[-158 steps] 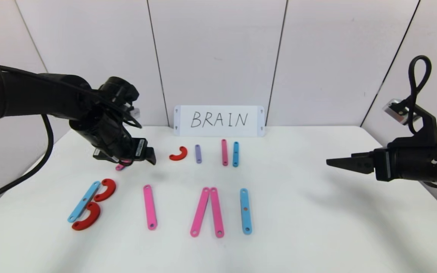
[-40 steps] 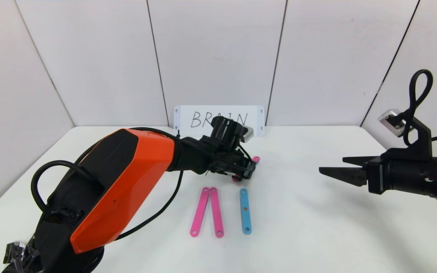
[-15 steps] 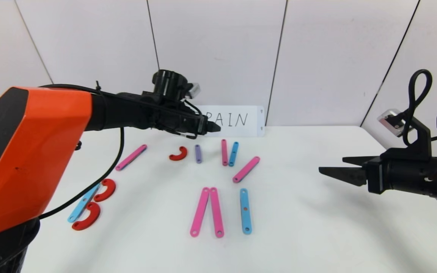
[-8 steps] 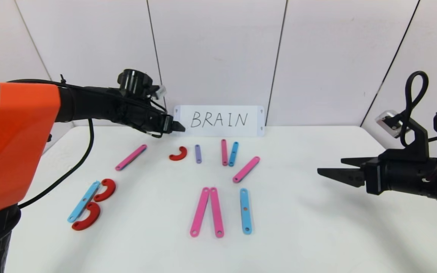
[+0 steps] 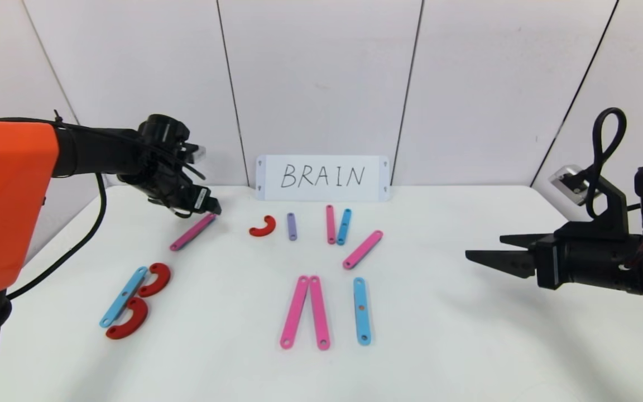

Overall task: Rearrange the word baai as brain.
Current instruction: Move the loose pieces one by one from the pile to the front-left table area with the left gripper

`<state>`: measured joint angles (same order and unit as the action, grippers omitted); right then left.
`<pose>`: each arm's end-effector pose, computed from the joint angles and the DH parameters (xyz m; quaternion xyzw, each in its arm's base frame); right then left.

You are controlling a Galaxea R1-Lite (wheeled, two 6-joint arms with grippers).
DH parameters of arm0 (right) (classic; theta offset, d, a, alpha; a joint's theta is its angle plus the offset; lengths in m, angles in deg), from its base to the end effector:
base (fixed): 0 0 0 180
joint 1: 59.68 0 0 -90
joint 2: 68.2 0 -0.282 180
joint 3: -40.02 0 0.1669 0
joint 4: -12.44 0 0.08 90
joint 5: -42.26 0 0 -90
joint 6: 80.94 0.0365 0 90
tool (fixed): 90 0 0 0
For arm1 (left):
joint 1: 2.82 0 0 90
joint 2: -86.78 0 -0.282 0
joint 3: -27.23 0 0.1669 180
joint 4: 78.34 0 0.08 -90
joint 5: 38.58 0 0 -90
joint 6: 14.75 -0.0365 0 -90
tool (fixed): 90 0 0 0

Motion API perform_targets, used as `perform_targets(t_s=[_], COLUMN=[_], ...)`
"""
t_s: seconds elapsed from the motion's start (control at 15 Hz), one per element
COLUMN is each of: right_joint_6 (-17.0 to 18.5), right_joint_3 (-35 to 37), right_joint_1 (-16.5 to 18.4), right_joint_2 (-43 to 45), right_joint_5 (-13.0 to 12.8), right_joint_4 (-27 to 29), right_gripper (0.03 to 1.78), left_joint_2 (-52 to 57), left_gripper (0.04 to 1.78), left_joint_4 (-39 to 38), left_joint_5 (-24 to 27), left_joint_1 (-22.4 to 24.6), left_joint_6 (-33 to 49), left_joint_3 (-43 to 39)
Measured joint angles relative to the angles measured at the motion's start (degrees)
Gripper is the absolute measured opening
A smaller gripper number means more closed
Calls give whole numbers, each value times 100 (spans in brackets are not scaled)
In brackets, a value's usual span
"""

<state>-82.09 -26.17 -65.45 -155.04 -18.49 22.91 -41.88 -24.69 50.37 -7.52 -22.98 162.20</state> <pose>0.2334 0.0415 0.1649 0.0454 0.2597 0.2925 0.9192 0.4196 -0.0338 0.1529 0.0858 0.3978 -0.0579 0.9116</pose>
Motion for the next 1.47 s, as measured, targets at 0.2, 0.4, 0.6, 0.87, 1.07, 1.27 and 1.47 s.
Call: perform_targets(t_s=[0.2,0.4,0.6,0.87,1.07,1.27,1.47], right_joint_6=[-4,-4,-6,-4,-6,-4,-11], right_joint_3=[2,2,2,2,2,11,13], right_joint_1=[0,0,0,0,-9,-23,-34], right_joint_2=[-15,-26,-45,-52,-63,-69,-87], right_joint_5=[10,2,2,0,-4,-6,-12], right_joint_4=[0,0,2,2,2,2,2], right_gripper=[173,173,173,173,173,173,173], left_joint_2=[-33,-98,-155,-185,-207,-285,-329], left_gripper=[175,175,175,175,175,164,130], left_joint_4=[132,276,394,389,369,322,311], left_joint_5=[4,37,126,156,157,176,187], left_joint_1=[240,366,422,424,418,394,356], left_joint_6=[-17,0,11,-41,-43,-34,-26], left_joint_3=[-61,-100,-169,-329,-382,-354,-325])
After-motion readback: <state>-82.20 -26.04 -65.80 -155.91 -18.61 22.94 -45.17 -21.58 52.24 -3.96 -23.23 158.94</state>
